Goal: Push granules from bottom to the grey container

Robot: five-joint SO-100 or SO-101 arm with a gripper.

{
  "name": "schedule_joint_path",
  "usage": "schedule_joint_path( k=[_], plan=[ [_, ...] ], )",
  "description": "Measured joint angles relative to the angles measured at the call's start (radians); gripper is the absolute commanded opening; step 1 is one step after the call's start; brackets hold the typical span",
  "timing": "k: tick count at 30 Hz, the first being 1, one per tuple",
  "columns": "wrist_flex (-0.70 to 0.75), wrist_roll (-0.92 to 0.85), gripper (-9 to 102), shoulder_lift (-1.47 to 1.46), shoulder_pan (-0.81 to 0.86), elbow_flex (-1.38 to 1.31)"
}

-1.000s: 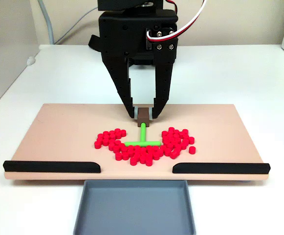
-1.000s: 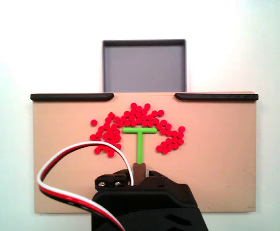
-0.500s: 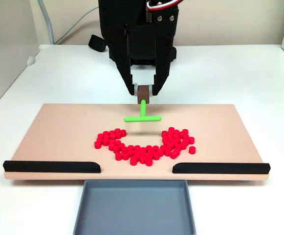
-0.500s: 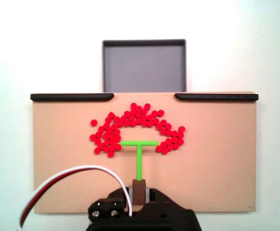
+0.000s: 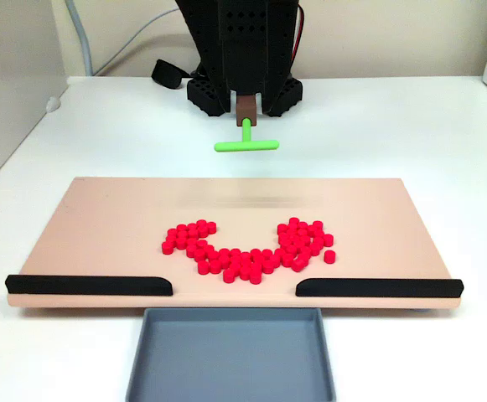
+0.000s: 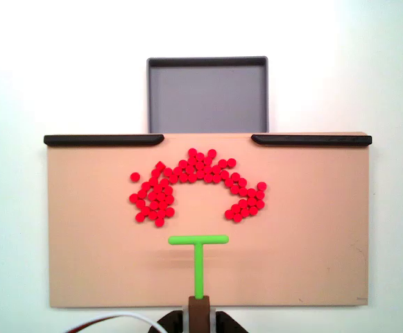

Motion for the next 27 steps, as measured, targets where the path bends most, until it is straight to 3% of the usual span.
schedule_joint_path(
  k=[27],
  plan=[
    [-0.002,0.003,0,-0.012,0.008,0.000]
  ],
)
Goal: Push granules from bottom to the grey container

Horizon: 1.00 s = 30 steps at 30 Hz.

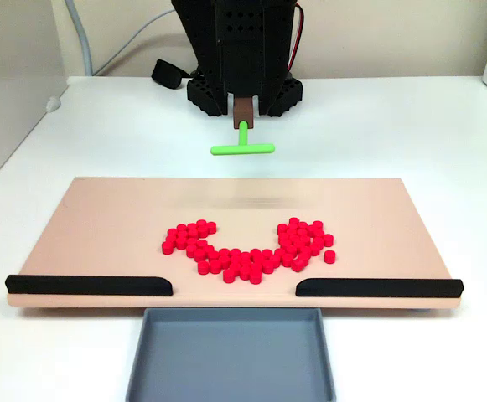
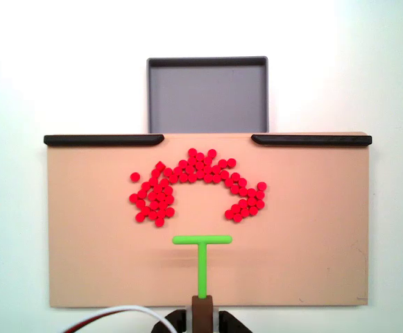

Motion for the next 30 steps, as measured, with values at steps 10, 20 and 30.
schedule_joint_path(
  k=[10,20,30],
  plan=[
    [0.000,-0.008,0,0.000,-0.005,0.000],
    [0.000,-0.017,0,0.002,-0.005,0.000],
    [-0.006,-0.018,0,0.002,-0.005,0.000]
  ],
)
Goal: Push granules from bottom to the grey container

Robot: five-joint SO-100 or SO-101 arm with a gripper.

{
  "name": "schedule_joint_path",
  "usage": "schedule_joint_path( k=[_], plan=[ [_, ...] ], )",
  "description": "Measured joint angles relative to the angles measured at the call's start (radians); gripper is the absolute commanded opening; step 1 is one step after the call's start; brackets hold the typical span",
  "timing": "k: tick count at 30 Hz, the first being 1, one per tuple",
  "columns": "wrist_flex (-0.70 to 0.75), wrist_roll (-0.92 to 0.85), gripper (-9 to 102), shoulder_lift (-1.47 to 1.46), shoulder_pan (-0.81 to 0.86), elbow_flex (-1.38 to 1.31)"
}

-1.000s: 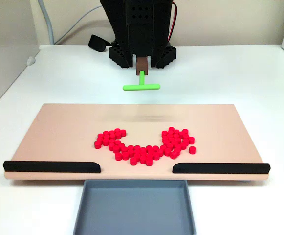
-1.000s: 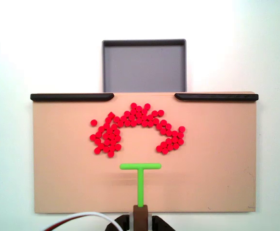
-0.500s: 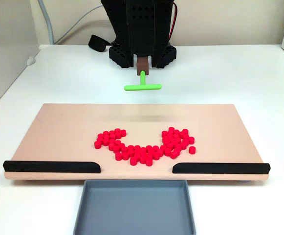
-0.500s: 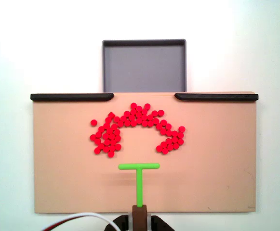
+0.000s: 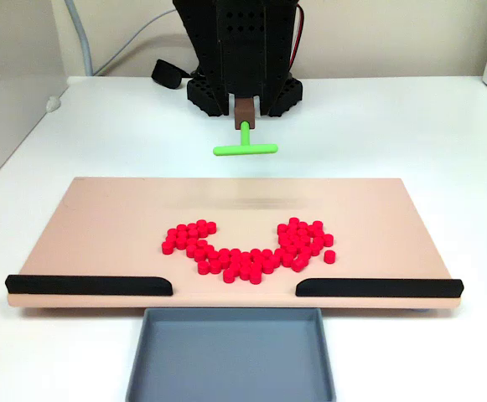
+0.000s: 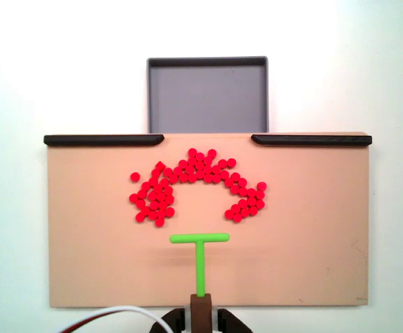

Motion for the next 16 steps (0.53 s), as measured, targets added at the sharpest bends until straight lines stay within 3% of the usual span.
schedule_joint_path(
  k=[16],
  plan=[
    [0.000,0.000,0,0.000,0.006,0.000]
  ],
)
